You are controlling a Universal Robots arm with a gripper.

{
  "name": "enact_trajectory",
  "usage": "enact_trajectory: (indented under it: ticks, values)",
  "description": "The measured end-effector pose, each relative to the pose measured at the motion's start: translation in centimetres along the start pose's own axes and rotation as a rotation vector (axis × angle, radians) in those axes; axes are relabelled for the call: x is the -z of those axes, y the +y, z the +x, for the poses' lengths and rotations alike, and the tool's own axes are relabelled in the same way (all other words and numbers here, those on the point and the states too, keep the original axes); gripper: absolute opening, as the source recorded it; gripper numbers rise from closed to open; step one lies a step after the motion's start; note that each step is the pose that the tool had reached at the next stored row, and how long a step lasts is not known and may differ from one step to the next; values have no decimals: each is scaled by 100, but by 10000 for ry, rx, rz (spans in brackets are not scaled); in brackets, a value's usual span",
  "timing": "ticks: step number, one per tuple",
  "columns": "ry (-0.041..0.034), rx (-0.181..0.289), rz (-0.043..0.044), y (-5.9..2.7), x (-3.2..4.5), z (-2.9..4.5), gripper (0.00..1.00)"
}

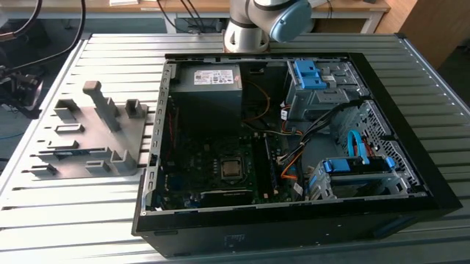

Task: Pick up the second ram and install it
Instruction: 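Reach for the second ram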

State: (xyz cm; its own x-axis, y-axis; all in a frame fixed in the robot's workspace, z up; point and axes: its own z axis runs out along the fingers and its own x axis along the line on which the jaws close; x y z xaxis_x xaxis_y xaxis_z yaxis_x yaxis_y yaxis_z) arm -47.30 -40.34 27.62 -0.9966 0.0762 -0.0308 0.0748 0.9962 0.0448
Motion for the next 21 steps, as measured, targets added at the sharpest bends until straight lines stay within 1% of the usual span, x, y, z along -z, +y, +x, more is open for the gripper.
enact_trajectory:
  ticks: [10,11,21]
  values:
    - [0,0,-1,-19,-161,5,10]
    - [-2,0,-1,-22,-196,6,10]
    - [-2,0,-1,-40,-381,11,10]
